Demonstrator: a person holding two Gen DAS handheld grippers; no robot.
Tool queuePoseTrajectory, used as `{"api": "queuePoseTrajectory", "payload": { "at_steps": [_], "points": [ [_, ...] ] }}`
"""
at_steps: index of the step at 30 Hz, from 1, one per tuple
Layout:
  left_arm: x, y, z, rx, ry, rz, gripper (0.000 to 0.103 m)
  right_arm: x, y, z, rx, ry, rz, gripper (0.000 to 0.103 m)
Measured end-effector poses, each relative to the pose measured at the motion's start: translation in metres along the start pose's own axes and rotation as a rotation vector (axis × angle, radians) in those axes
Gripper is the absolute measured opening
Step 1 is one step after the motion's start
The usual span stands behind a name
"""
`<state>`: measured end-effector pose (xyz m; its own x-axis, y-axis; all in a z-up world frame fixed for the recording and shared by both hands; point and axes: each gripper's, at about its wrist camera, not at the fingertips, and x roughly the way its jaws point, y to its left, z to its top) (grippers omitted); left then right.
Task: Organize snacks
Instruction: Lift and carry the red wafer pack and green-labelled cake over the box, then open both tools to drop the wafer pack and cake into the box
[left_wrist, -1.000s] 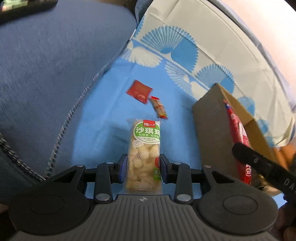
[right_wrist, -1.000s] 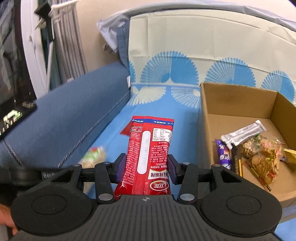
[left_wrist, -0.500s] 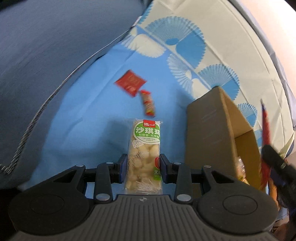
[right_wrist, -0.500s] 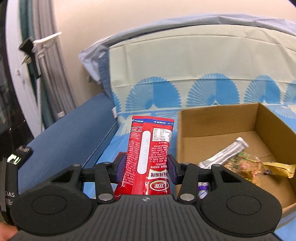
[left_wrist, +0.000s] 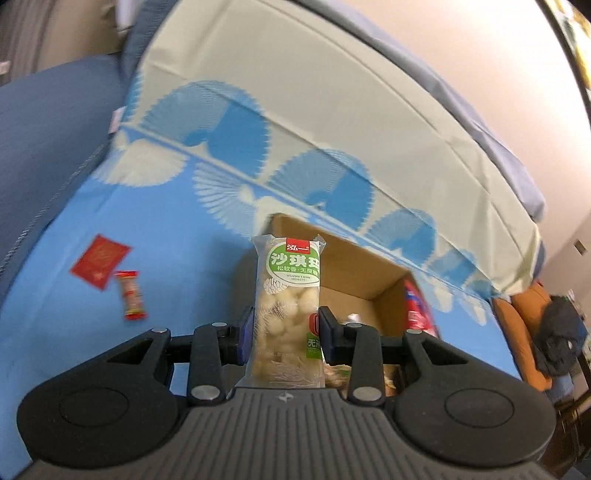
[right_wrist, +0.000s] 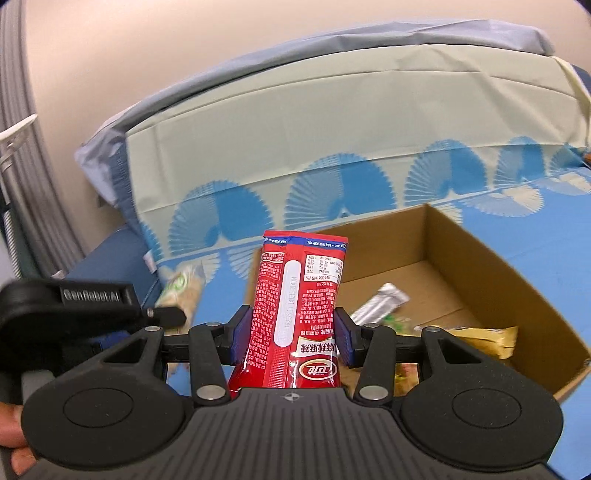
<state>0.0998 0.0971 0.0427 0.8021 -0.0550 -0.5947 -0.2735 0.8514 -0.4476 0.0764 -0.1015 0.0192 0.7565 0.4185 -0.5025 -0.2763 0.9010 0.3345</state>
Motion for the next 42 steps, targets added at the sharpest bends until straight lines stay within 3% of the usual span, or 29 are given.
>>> {"api": "queuePoseTrajectory", "payload": {
  "at_steps": [18,31,35,38,42],
  "points": [
    [0.031,-0.07,0.004,0.114,0.009,-0.101,0.04,0.001,-0.03,0.002,0.079,-0.014,-0.061,0.049],
    [0.028,-0.07,0.016,0.109,0.002,-0.132,0.04,0.004,-0.024,0.0,0.063,-0.012,-0.069,0.049],
    [0.023,-0.062,0.02,0.092,-0.009,-0.141,0.046,0.006,-0.021,0.0,0.037,-0.013,-0.091,0.053],
    [0.019,-0.054,0.021,0.084,-0.01,-0.13,0.046,0.006,-0.018,-0.002,0.033,-0.013,-0.089,0.062],
    [0.009,-0.038,0.022,0.069,-0.025,-0.108,0.046,0.008,-0.013,-0.004,0.022,-0.009,-0.093,0.065]
  ]
}}
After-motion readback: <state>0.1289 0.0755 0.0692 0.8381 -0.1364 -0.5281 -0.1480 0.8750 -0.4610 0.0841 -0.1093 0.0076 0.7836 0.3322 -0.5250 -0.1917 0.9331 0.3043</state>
